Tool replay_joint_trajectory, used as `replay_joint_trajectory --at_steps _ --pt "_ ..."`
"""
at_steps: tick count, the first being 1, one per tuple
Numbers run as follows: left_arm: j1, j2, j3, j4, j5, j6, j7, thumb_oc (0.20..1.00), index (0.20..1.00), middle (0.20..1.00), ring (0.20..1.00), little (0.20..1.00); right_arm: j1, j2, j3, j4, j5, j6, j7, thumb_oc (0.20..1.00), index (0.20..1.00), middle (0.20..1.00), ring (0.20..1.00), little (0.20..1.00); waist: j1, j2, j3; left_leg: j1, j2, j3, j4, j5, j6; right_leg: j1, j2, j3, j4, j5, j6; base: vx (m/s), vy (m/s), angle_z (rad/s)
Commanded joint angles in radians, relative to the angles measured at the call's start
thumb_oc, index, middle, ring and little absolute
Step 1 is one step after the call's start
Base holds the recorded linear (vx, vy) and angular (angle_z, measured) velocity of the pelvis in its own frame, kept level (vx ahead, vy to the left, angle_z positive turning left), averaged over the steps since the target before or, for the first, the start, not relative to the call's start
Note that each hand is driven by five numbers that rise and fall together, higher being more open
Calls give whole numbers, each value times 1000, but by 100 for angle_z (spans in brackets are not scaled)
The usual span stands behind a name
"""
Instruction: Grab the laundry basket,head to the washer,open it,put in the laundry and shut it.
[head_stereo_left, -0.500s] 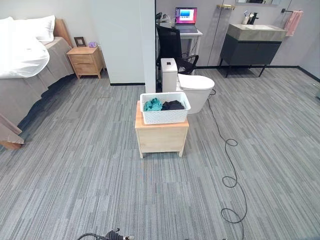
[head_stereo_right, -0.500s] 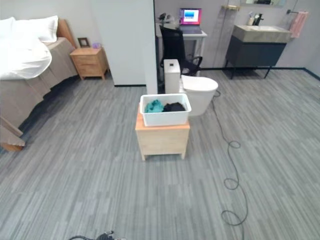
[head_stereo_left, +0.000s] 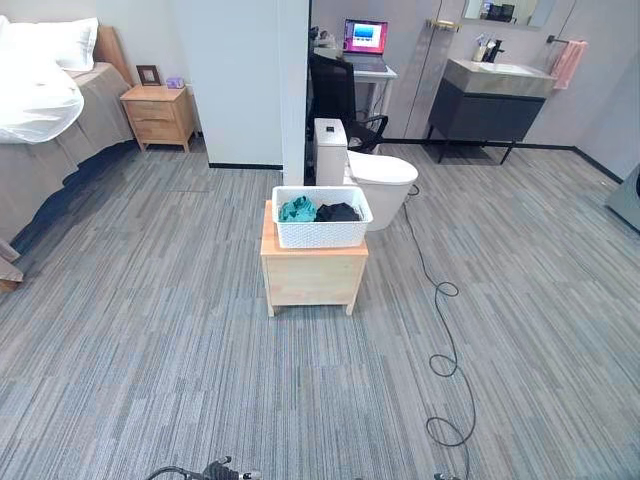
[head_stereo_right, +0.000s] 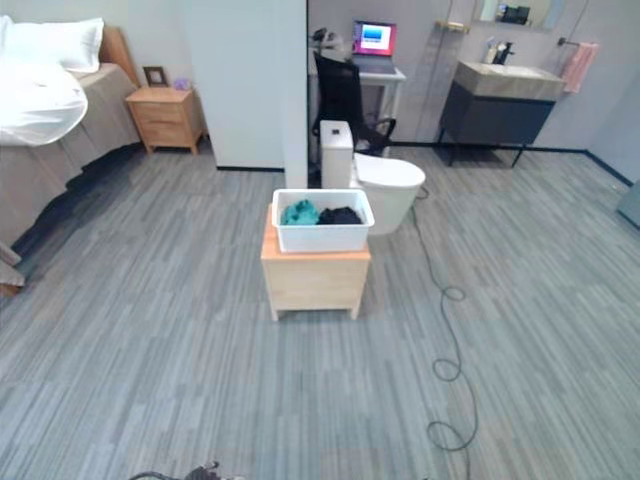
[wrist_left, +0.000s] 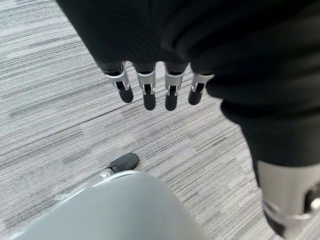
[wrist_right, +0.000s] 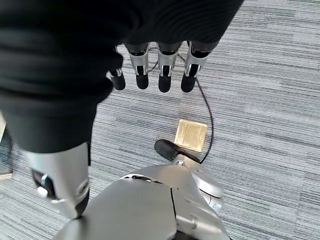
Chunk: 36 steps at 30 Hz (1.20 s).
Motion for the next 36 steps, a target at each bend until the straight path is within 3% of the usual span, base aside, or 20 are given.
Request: replay_joint_trajectory --at_steps 1,21,30,36 --pt "-79 -35 -1 76 1 -32 20 1000 1000 1000 1000 1000 -73 10 37 20 -29 -4 3 1000 1000 1000 1000 1000 -3 20 81 49 -9 15 37 -85 -2 51 -8 3 26 -32 56 0 0 0" --pt "-59 -29 16 101 21 -28 21 1000 1000 1000 1000 1000 -46 34 59 26 -53 0 5 1000 1000 1000 1000 1000 -6 15 68 67 -8 22 21 -83 -5 62 -4 3 17 -30 60 -2 -3 0" --pt "-64 -22 12 97 19 -25 18 1000 1000 1000 1000 1000 -42 32 57 20 -51 3 11 1000 1000 1000 1000 1000 -13 16 75 56 3 26 39 -85 -7 40 1 6 71 -54 51 -9 -21 -1" --pt "-76 0 43 125 4 -4 14 1000 1000 1000 1000 1000 -31 18 63 -40 -45 7 19 1000 1000 1000 1000 1000 -15 3 103 -1 28 9 156 -80 -24 26 18 2 100 -76 23 -13 -126 1"
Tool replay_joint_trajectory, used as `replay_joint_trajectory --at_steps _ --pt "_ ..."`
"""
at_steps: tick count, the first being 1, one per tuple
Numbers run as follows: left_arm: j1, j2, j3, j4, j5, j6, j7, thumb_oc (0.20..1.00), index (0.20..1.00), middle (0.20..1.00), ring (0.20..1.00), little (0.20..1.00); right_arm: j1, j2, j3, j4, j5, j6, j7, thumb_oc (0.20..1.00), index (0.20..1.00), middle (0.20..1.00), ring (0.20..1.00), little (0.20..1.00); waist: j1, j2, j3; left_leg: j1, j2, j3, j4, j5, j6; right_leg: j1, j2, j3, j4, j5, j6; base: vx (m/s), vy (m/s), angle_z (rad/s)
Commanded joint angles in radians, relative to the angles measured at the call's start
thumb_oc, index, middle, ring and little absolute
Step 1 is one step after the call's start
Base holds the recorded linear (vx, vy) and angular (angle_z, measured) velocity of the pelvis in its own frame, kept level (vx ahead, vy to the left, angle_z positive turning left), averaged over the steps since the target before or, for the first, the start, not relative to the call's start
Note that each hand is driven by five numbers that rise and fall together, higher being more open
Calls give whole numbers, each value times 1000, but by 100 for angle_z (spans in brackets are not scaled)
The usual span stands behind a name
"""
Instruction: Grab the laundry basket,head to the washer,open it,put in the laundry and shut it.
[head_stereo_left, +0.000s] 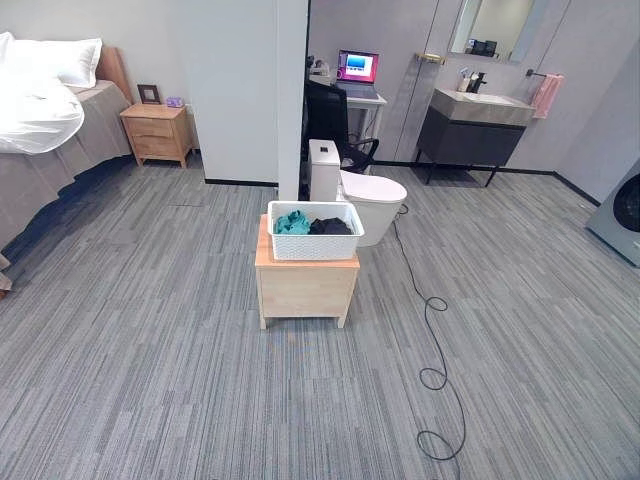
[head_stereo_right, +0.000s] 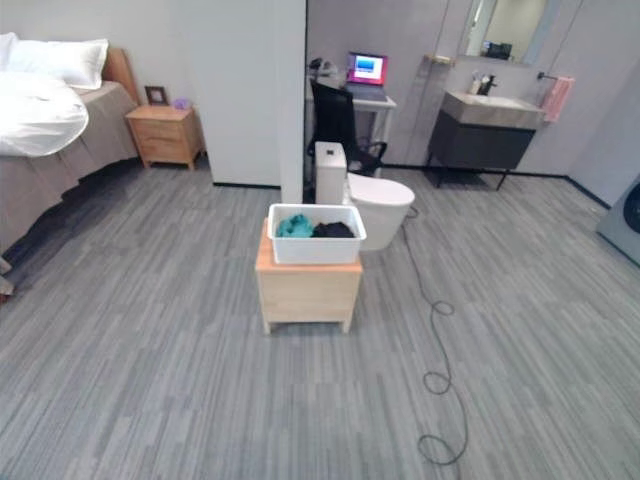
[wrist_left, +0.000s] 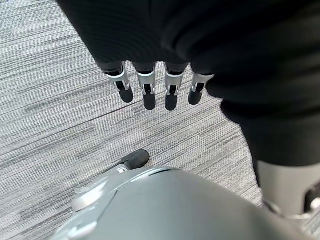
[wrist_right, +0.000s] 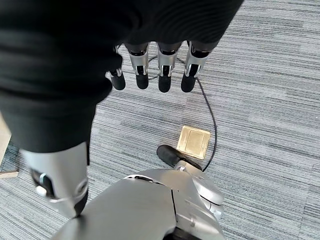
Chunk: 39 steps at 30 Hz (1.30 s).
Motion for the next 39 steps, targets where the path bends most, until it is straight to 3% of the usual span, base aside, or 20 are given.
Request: replay_joint_trajectory --at_steps 1,3,4,6,9,11,13,19,21,24,25,26,28,31,33,34,35,36,37,39 --pt "-101 -15 36 53 -2 -2 12 1000 1000 1000 1000 1000 -54 -6 42 -47 -22 8 20 1000 1000 1000 1000 1000 -16 24 149 -7 13 1 181 -85 -15 26 4 -2 107 -76 25 -4 -197 11" --pt "-99 -8 44 55 -3 0 13 1000 1000 1000 1000 1000 -46 -21 37 -84 -17 6 20 1000 1000 1000 1000 1000 -18 20 159 -39 24 -7 256 -77 -24 26 14 1 113 -84 10 15 -226 16" --pt "-102 3 54 42 -13 1 17 1000 1000 1000 1000 1000 -32 -48 43 -151 -19 3 23 1000 1000 1000 1000 1000 -11 3 195 -156 37 -25 492 -17 -35 40 27 7 114 -95 -18 -4 -334 12" --pt "-110 7 57 28 -30 1 26 1000 1000 1000 1000 1000 -30 -69 48 -192 -23 4 25 1000 1000 1000 1000 1000 -1 -2 228 -244 31 -42 634 23 -33 48 35 4 116 -103 -33 -4 -216 20" --pt "-113 10 57 24 -35 1 30 1000 1000 1000 1000 1000 -27 -76 47 -209 -24 6 24 1000 1000 1000 1000 1000 -4 2 233 -270 28 -37 651 21 -29 48 41 -2 120 -112 -37 53 -36 34" --pt "-108 12 74 12 -40 2 29 1000 1000 1000 1000 1000 -6 -110 35 -337 -44 16 29 1000 1000 1000 1000 1000 19 7 235 -384 5 25 437 14 -6 82 42 0 101 -149 -17 330 30 13" --pt "-105 11 56 -6 -30 -4 36 1000 1000 1000 1000 1000 -14 -117 30 -343 -39 12 19 1000 1000 1000 1000 1000 45 21 238 -417 20 20 262 91 -16 110 51 24 95 -174 -1 365 95 4" --pt "-85 23 43 -33 -18 -9 43 1000 1000 1000 1000 1000 -47 -117 38 -362 -55 16 18 1000 1000 1000 1000 1000 93 20 221 -483 48 19 129 180 -33 210 35 104 112 -252 28 413 162 -30" --pt "-73 30 56 -35 -19 -8 43 1000 1000 1000 1000 1000 -52 -115 43 -375 -63 21 28 1000 1000 1000 1000 1000 105 11 209 -469 41 16 142 168 -14 222 20 121 123 -262 43 350 236 -79" --pt "-81 39 55 -32 -18 -9 48 1000 1000 1000 1000 1000 -67 -92 41 -360 -61 19 24 1000 1000 1000 1000 1000 119 -25 192 -481 -4 20 211 144 23 188 -49 134 205 -174 94 435 365 -79" --pt "-95 47 60 -55 -38 -16 57 1000 1000 1000 1000 1000 -84 -82 33 -349 -43 22 22 1000 1000 1000 1000 1000 123 -46 203 -470 -33 55 259 97 52 145 -85 161 304 -38 122 215 204 -46" --pt "-95 47 60 -55 -38 -16 57 1000 1000 1000 1000 1000 -84 -82 33 -349 -43 22 22 1000 1000 1000 1000 1000 126 -43 201 -472 -30 56 259 98 51 142 -82 164 302 -35 122 323 314 -48" --pt "-101 42 65 -78 -65 -22 48 1000 1000 1000 1000 1000 -96 -77 54 -351 -50 24 34 1000 1000 1000 1000 1000 137 -48 203 -439 -72 62 273 33 94 97 -117 145 431 111 135 335 326 -40" --pt "-108 53 57 -94 -54 -18 52 1000 1000 1000 1000 1000 -103 -81 46 -381 -38 26 34 1000 1000 1000 1000 1000 135 -30 208 -365 -100 57 246 -12 129 47 -107 115 586 211 134 379 383 16" --pt "-113 55 55 -96 -52 -18 54 1000 1000 1000 1000 1000 -106 -83 40 -387 -31 23 27 1000 1000 1000 1000 1000 122 -22 218 -331 -108 46 228 -24 135 13 -73 131 638 196 130 278 226 17" --pt "-129 55 52 -93 -55 -19 52 1000 1000 1000 1000 1000 -107 -83 24 -364 -19 18 24 1000 1000 1000 1000 1000 90 -3 241 -240 -119 28 180 -39 136 -97 -52 19 662 90 122 347 250 23" --pt "-130 55 52 -93 -55 -19 52 1000 1000 1000 1000 1000 -108 -83 24 -364 -19 18 24 1000 1000 1000 1000 1000 87 -2 241 -241 -118 25 179 -37 136 -95 -51 16 660 92 122 385 261 60" --pt "-131 57 51 -87 -50 -18 52 1000 1000 1000 1000 1000 -107 -81 17 -365 -17 16 17 1000 1000 1000 1000 1000 82 7 247 -191 -110 41 159 -50 124 -121 -116 -120 621 57 116 338 121 86" --pt "-140 54 40 -79 -39 -17 47 1000 1000 1000 1000 1000 -103 -82 7 -328 -8 11 11 1000 1000 1000 1000 1000 51 24 258 -135 -102 4 140 -57 105 -162 -103 -155 559 -6 99 451 143 73" --pt "-145 52 32 -75 -31 -18 44 1000 1000 1000 1000 1000 -104 -80 1 -299 -4 6 6 1000 1000 1000 1000 1000 39 24 259 -110 -107 -9 134 -68 99 -171 -101 -165 500 -15 97 263 34 37"
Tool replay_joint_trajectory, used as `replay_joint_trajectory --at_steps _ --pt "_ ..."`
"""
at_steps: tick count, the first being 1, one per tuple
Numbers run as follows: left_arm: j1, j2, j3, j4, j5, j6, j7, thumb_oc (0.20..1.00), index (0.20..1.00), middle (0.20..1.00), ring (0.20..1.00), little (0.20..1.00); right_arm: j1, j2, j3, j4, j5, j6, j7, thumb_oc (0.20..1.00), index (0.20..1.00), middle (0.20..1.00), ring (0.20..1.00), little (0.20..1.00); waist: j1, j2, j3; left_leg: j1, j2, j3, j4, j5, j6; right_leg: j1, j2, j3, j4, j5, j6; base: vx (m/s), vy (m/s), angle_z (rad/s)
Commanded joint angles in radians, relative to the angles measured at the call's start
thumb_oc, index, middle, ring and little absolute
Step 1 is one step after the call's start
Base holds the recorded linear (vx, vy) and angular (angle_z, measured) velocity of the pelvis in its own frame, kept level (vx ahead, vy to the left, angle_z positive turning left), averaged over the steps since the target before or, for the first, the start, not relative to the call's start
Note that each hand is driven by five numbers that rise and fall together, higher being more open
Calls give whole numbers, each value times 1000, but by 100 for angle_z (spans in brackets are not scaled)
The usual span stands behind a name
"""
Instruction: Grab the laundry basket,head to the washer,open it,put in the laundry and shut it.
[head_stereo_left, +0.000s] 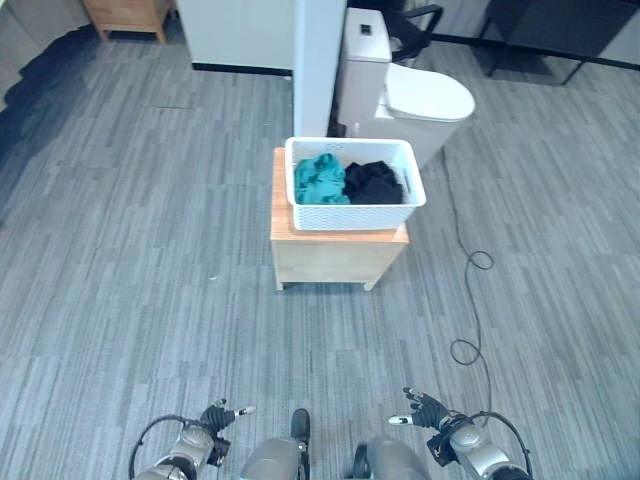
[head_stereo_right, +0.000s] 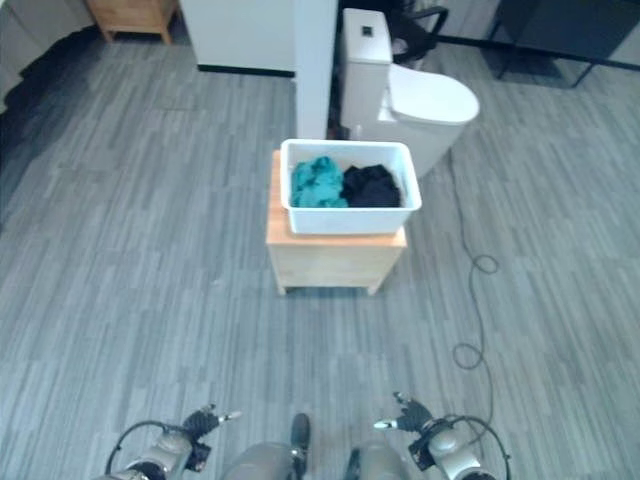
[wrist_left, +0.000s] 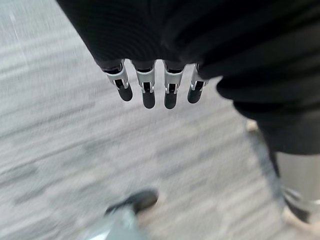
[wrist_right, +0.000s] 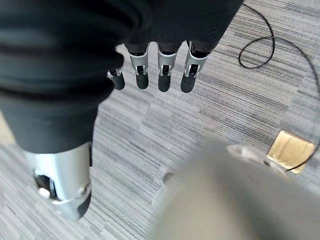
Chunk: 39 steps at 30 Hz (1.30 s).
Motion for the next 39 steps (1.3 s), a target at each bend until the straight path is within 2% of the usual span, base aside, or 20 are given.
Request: replay_joint_trajectory --at_steps 1,2,4,6,7,10,11,17,18,19,21,24,26,28,29,30,31,33,35,39 --pt "31 21 -29 -3 20 -5 5 1000 1000 1000 1000 1000 -2 -3 -22 25 34 -11 -20 1000 1000 1000 1000 1000 -31 -65 -3 -71 24 75 37 23 -60 79 -25 40 -271 236 39 265 -24 81" --pt "23 21 -29 4 25 -7 1 1000 1000 1000 1000 1000 -3 0 -22 38 36 -12 -25 1000 1000 1000 1000 1000 -42 -79 -5 -42 11 62 33 4 -72 58 -26 54 -387 264 49 263 -21 81" --pt "16 19 -31 7 31 -8 1 1000 1000 1000 1000 1000 -4 1 -20 51 32 -13 -27 1000 1000 1000 1000 1000 -50 -82 -1 -18 9 50 31 -8 -78 45 -7 92 -458 283 54 306 -47 36" --pt "16 14 -31 15 44 -15 -4 1000 1000 1000 1000 1000 10 8 -14 73 20 -10 -20 1000 1000 1000 1000 1000 -70 -91 -3 31 2 24 36 -35 -89 -2 -24 143 -549 364 83 407 -80 37" --pt "19 10 -30 18 47 -17 -8 1000 1000 1000 1000 1000 11 10 -11 82 14 -10 -17 1000 1000 1000 1000 1000 -69 -89 -5 43 5 19 41 -44 -91 -8 -34 134 -566 377 88 272 -72 62" --pt "24 8 -29 22 51 -18 -9 1000 1000 1000 1000 1000 13 11 -11 91 10 -10 -16 1000 1000 1000 1000 1000 -71 -87 -7 55 7 16 45 -54 -93 -10 -38 130 -578 389 94 175 -38 46" --pt "39 -3 -26 33 61 -20 -15 1000 1000 1000 1000 1000 21 18 -11 117 0 -8 -11 1000 1000 1000 1000 1000 -76 -89 -18 94 -2 1 52 -80 -91 -14 -44 147 -578 416 100 377 -83 -1" --pt "64 -17 -24 52 74 -15 -27 1000 1000 1000 1000 1000 34 22 -13 153 -4 -10 -1 1000 1000 1000 1000 1000 -77 -82 -43 145 8 -20 70 -106 -96 10 -29 154 -524 394 79 253 -103 13" --pt "74 -22 -26 62 77 -11 -27 1000 1000 1000 1000 1000 40 22 -7 172 -11 -12 1 1000 1000 1000 1000 1000 -75 -68 -65 161 43 -45 75 -96 -118 30 -12 129 -513 356 57 236 -166 -24" --pt "74 -22 -26 62 77 -11 -27 1000 1000 1000 1000 1000 40 22 -7 173 -11 -12 1 1000 1000 1000 1000 1000 -76 -68 -65 161 44 -46 76 -96 -118 30 -11 127 -513 356 57 387 -313 -19" --pt "78 -22 -30 65 75 -9 -30 1000 1000 1000 1000 1000 41 6 -10 180 -6 -17 -1 1000 1000 1000 1000 1000 -82 -59 -75 158 85 -57 149 -80 -150 43 23 110 -489 308 26 267 -267 23" --pt "76 -21 -35 56 68 -8 -23 1000 1000 1000 1000 1000 36 -21 -21 187 10 -20 -11 1000 1000 1000 1000 1000 -78 -68 -61 47 129 -30 406 23 -200 103 53 98 -519 268 -16 163 -256 17" --pt "60 -19 -43 46 58 -5 -21 1000 1000 1000 1000 1000 15 -39 -20 204 17 -20 -20 1000 1000 1000 1000 1000 -60 -80 -30 -52 129 -35 579 72 -203 141 64 100 -544 258 -43 80 -225 20" --pt "48 -19 -54 37 58 -6 -14 1000 1000 1000 1000 1000 1 -52 -20 214 14 -20 -26 1000 1000 1000 1000 1000 -51 -82 -13 -87 123 -32 617 74 -198 157 67 98 -556 252 -48 68 -94 -5" --pt "31 -23 -75 25 66 -7 -14 1000 1000 1000 1000 1000 -16 -64 -19 232 14 -16 -32 1000 1000 1000 1000 1000 -40 -86 -3 -153 91 -22 530 37 -177 175 62 110 -575 246 -39 80 -18 -20" --pt "30 -23 -75 25 66 -7 -13 1000 1000 1000 1000 1000 -17 -64 -20 233 14 -16 -32 1000 1000 1000 1000 1000 -37 -84 -2 -151 93 -20 533 33 -177 177 65 112 -575 245 -38 210 26 -15" --pt "21 -23 -91 17 79 -14 -15 1000 1000 1000 1000 1000 -35 -69 -21 260 13 -17 -39 1000 1000 1000 1000 1000 -9 -81 0 -193 19 -31 347 -29 -144 191 70 142 -589 245 -20 197 91 1" --pt "22 -26 -100 12 81 -22 -12 1000 1000 1000 1000 1000 -38 -57 -4 262 4 -20 -32 1000 1000 1000 1000 1000 14 -64 -11 -211 -15 -68 180 20 -130 201 90 163 -588 237 -8 234 111 -34" --pt "23 -27 -102 15 75 -22 -12 1000 1000 1000 1000 1000 -36 -50 0 259 -3 -24 -28 1000 1000 1000 1000 1000 20 -70 -11 -211 -19 -65 216 9 -126 201 81 174 -574 223 -9 124 66 -55" --pt "41 -30 -89 25 73 -24 -22 1000 1000 1000 1000 1000 -43 -9 33 238 -19 -22 -22 1000 1000 1000 1000 1000 11 -73 -30 -122 -18 -51 95 11 -88 183 74 207 -537 210 -1 147 142 -57"
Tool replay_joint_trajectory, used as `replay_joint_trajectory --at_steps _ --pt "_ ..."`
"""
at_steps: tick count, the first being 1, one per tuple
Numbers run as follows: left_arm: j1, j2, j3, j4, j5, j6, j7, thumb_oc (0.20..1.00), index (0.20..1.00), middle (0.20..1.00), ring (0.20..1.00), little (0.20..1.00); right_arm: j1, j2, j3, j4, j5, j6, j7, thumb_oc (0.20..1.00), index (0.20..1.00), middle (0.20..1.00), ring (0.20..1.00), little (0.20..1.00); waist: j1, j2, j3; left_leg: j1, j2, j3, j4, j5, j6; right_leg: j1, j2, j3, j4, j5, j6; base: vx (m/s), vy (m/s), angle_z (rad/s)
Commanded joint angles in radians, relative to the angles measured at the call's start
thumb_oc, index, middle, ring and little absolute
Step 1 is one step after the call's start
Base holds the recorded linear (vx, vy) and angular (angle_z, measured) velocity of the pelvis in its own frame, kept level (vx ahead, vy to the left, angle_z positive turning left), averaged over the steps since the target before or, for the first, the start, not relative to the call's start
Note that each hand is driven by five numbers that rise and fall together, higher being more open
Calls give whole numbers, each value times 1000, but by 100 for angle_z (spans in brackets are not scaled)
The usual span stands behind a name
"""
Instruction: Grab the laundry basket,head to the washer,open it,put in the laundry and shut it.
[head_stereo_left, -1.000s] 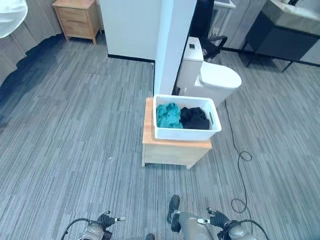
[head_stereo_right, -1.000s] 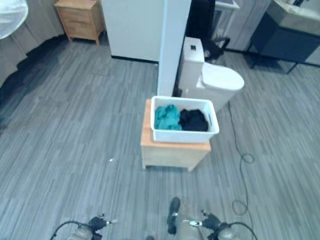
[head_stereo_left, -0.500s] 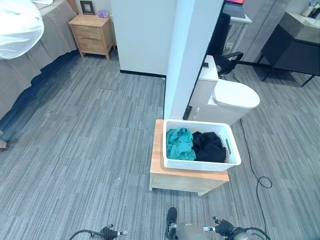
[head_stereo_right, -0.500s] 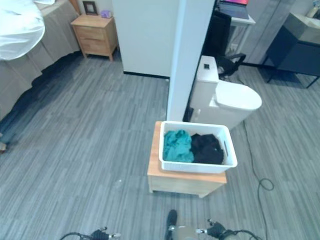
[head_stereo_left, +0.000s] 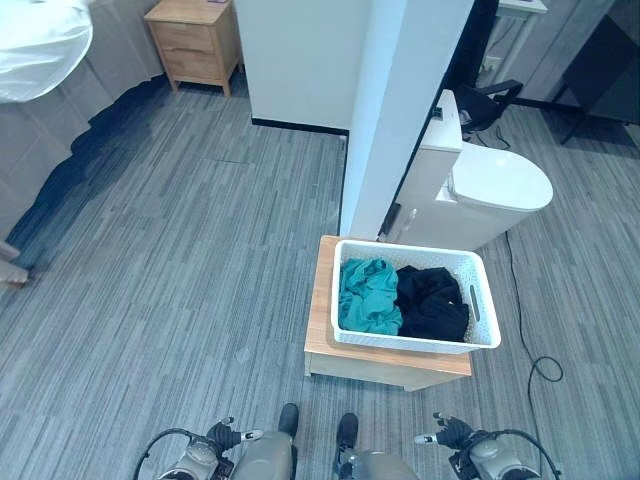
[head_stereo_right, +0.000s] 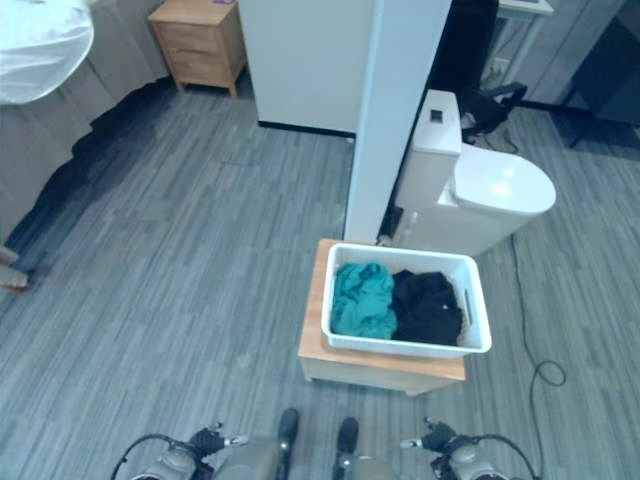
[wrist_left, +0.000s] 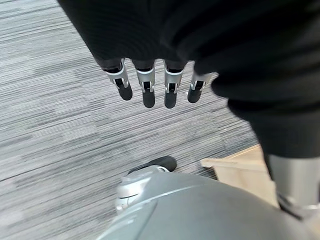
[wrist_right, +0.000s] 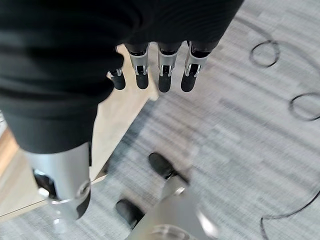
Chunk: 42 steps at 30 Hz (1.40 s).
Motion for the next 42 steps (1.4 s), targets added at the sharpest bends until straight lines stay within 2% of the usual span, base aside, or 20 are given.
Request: replay_joint_trajectory --at_steps 1,4,8,10,13,14,17,18,20,22,24,28,29,32,34,37,40,42 --pt "0 9 -23 11 32 -14 -4 1000 1000 1000 1000 1000 15 -23 24 -39 -5 -5 -2 1000 1000 1000 1000 1000 -8 -6 -9 11 -45 5 6 -32 26 -51 -35 -6 164 -51 87 66 66 -33" --pt "2 13 -16 11 33 -13 -1 1000 1000 1000 1000 1000 13 -14 40 -63 -10 -7 5 1000 1000 1000 1000 1000 -8 -7 -5 21 -44 19 0 -38 36 -64 -36 3 193 -61 90 69 84 -27" --pt "8 24 1 0 28 -15 2 1000 1000 1000 1000 1000 15 -13 56 -121 -36 -11 4 1000 1000 1000 1000 1000 2 -13 1 54 -31 60 7 -70 53 -89 -47 -19 272 -66 109 107 60 -40" --pt "4 25 4 -3 24 -15 7 1000 1000 1000 1000 1000 11 -14 55 -131 -39 -11 1 1000 1000 1000 1000 1000 3 -10 5 60 -27 68 1 -70 52 -92 -62 -31 269 -61 116 43 -8 -25" --pt "-2 26 10 -7 13 -18 12 1000 1000 1000 1000 1000 10 -19 44 -141 -32 -13 1 1000 1000 1000 1000 1000 4 1 5 59 1 74 -2 -72 34 -96 -111 -9 230 -27 134 28 -128 -12" --pt "-7 27 10 -8 7 -20 14 1000 1000 1000 1000 1000 6 -20 37 -137 -26 -13 0 1000 1000 1000 1000 1000 3 2 6 57 9 66 2 -74 27 -107 -132 13 221 -5 141 53 -189 -13" --pt "-18 30 4 -9 -1 -25 19 1000 1000 1000 1000 1000 1 -17 25 -111 -16 -11 2 1000 1000 1000 1000 1000 5 0 7 53 37 48 28 -89 4 -126 -208 26 198 58 162 62 -225 0" --pt "-25 36 0 -5 0 -24 20 1000 1000 1000 1000 1000 1 -20 26 -108 -21 -9 3 1000 1000 1000 1000 1000 -2 -6 9 49 36 30 47 -94 -1 -138 -213 61 207 75 169 48 -150 14" --pt "-27 38 -1 -3 0 -23 16 1000 1000 1000 1000 1000 3 -20 25 -108 -21 -8 7 1000 1000 1000 1000 1000 -3 -9 8 43 40 26 65 -98 -6 -124 -208 67 207 57 169 48 -163 28" --pt "-20 41 1 3 5 -23 14 1000 1000 1000 1000 1000 13 -18 26 -105 -25 -5 12 1000 1000 1000 1000 1000 6 -20 -1 42 57 25 76 -104 -19 -94 -200 25 181 25 168 78 -297 47" --pt "-19 50 19 15 -11 -16 20 1000 1000 1000 1000 1000 31 -23 17 -92 -13 -6 9 1000 1000 1000 1000 1000 8 -21 -7 34 98 2 93 -75 -48 -65 -162 -22 166 0 152 63 -388 0" --pt "-16 44 31 20 -32 -13 18 1000 1000 1000 1000 1000 40 -36 -9 -82 20 -6 5 1000 1000 1000 1000 1000 -6 -15 -10 23 134 -2 84 -40 -74 -41 -136 -67 140 -12 138 9 -206 32" --pt "-19 40 34 21 -40 -8 13 1000 1000 1000 1000 1000 44 -55 -46 -88 56 -6 1 1000 1000 1000 1000 1000 -30 -8 -14 8 176 63 87 -6 -84 -32 -134 -104 139 -24 130 -9 -130 25" --pt "-14 29 60 11 -90 -3 -25 1000 1000 1000 1000 1000 56 -91 -104 -114 103 5 7 1000 1000 1000 1000 1000 -57 -3 -18 -3 207 199 83 8 -78 -23 -149 -146 136 -25 130 0 -81 66" --pt "2 27 100 22 -135 -3 -38 1000 1000 1000 1000 1000 64 -115 -142 -146 136 11 10 1000 1000 1000 1000 1000 -52 9 -26 21 196 184 48 5 -80 -19 -139 -130 133 -27 130 68 -18 28" --pt "37 30 102 -31 -188 3 -57 1000 1000 1000 1000 1000 96 -164 -206 -264 158 34 4 1000 1000 1000 1000 1000 -58 21 -42 39 178 157 -8 8 -77 -21 -136 -115 123 -24 133 74 22 -13" --pt "115 61 84 -177 -260 14 -87 1000 1000 1000 1000 1000 198 -198 -330 -469 237 57 4 1000 1000 1000 1000 1000 -71 39 -48 56 174 169 -60 30 -73 -26 -136 -108 121 -21 139 42 71 -11" --pt "208 122 72 -376 -322 31 -111 1000 1000 1000 1000 1000 304 -234 -416 -666 244 83 30 1000 1000 1000 1000 1000 -75 53 -47 77 171 176 -82 35 -71 -22 -137 -106 118 -18 144 46 68 -13"
